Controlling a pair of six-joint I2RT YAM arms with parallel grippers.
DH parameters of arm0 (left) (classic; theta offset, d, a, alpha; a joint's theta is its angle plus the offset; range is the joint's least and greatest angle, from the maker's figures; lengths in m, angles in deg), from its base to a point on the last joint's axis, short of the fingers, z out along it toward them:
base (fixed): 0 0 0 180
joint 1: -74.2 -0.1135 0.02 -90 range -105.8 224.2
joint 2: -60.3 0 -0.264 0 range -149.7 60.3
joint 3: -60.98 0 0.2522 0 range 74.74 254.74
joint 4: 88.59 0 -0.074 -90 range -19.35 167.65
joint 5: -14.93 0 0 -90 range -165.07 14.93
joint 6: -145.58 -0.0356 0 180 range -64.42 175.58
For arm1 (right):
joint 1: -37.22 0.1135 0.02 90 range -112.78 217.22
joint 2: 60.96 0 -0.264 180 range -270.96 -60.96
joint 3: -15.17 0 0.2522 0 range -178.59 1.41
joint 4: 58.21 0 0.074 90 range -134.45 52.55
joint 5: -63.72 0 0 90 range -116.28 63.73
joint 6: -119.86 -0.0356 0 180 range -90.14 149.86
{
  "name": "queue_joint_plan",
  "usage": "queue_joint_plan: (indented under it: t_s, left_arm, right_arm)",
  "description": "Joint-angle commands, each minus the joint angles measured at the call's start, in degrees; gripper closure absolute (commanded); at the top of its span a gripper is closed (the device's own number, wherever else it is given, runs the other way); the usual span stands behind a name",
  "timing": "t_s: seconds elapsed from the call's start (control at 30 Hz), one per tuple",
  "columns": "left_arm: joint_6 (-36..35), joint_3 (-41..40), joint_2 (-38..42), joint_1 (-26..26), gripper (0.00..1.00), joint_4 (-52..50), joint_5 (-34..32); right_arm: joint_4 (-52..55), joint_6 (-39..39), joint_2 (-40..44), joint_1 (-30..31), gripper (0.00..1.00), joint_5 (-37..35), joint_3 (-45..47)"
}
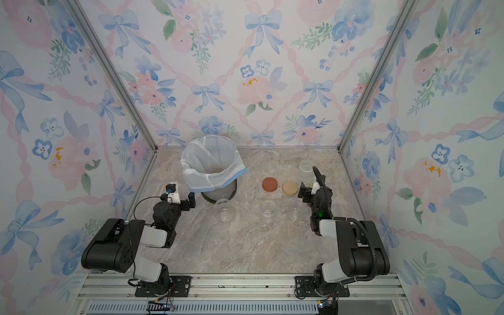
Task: Empty moldy rice from jars
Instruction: Reset both arms
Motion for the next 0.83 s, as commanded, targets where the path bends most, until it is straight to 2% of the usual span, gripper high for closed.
queue_joint_plan:
  t_s: [0.0, 0.8]
  left_arm:
    - [-0.7, -0.8, -0.5, 0.5, 0.02, 3.4, -2.3]
    - [-0.8, -0.7, -0.5, 1.0, 0.02, 3.3, -3.7]
  right_arm:
    - [0.8, 2.3, -2.1, 1.1, 0.03, -1.8, 1.3]
    - [1.3, 3.1, -2.2, 2.3, 0.03, -3.8, 0.8]
